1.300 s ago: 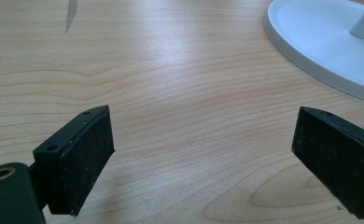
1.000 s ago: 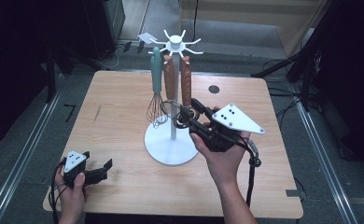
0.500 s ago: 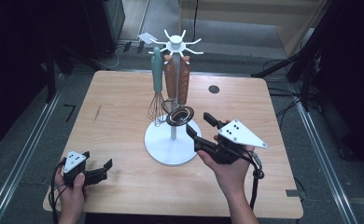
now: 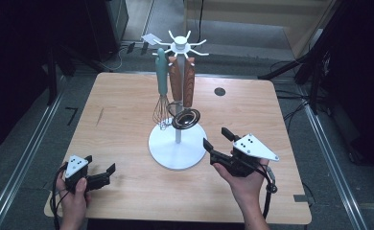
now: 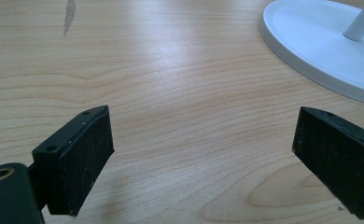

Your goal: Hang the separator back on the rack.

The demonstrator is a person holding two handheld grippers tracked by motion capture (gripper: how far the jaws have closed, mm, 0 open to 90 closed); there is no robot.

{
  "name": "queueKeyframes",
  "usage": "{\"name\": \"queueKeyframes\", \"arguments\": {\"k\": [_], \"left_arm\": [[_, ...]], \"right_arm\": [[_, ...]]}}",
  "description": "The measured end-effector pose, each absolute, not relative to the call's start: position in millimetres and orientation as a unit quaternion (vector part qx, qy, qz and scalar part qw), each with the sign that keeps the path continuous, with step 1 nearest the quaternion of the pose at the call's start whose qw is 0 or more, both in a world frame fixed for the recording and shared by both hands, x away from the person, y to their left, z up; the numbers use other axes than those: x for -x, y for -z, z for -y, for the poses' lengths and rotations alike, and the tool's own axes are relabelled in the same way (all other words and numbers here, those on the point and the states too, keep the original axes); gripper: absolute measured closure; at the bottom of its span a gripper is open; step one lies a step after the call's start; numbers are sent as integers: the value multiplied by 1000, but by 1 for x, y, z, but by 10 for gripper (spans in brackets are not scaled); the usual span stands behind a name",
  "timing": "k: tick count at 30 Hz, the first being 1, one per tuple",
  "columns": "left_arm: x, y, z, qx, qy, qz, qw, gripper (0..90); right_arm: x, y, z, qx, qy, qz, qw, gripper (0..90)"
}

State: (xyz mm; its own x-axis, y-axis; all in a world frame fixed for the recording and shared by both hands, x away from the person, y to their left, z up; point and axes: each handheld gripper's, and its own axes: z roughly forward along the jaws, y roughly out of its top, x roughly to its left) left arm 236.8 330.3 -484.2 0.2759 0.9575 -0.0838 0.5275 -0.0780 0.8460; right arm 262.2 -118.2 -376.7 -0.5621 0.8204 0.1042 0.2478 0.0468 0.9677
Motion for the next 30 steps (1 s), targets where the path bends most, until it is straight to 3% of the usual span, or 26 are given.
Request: {"name": "queueKeyframes", "arguments": {"k": [30], "left_arm": [[-237,484,-331,-685,-258,-543,411,0]], "right_arm": [[-249,462,172,-450,-514,-700,208,264]]}}
